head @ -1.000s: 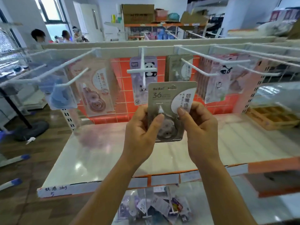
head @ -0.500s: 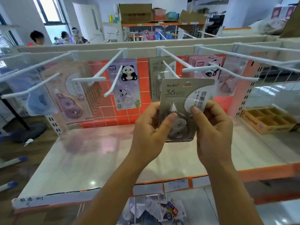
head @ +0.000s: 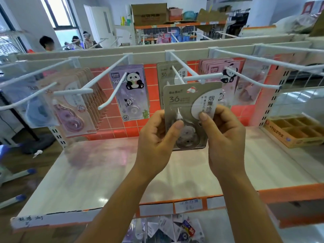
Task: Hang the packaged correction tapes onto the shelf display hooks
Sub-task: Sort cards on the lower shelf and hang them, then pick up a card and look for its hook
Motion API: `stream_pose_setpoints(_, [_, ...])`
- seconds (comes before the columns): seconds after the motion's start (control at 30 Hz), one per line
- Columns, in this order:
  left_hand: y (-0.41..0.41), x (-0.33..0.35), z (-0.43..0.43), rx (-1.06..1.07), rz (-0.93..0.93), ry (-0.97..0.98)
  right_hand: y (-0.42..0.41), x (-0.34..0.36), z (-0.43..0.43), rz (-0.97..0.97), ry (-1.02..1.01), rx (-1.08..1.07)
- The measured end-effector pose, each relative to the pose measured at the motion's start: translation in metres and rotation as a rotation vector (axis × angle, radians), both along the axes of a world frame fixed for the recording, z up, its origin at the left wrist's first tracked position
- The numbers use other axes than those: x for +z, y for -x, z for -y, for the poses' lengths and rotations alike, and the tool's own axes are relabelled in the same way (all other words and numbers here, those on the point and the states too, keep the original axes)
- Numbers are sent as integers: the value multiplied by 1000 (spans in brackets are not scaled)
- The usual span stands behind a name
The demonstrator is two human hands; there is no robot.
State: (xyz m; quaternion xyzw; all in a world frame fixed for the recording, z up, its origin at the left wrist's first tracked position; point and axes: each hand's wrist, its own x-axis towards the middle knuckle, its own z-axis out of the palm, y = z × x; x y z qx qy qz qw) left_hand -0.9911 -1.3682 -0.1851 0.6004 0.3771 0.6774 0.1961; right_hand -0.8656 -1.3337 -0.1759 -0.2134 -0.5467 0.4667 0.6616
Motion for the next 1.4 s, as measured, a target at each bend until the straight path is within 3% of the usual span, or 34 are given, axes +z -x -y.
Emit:
stream_pose_setpoints(0.23, [6,-2,-27,116,49,142,13,-7,-34,70,81,-52])
stream_pose_setpoints(0.63, [39,10,-118,423,-29,381,60,9,-138,499,120,-304])
stream_pose_setpoints(0.9, [24,-10,-108,643,-211,543,52,-24,-125,575,218,-295])
stream_pose_setpoints(1.0, [17,-31,-95,587,-304,544,44,-50,-113,697,233,-303])
stream_pose_setpoints(1.17, [6,-74,-70,623,-405,753,36,-95,-79,807,250,-198])
stream_pose_setpoints(1.4, [3,-124,-4,548,-740,879,24,-151,-15,1091,156,-64])
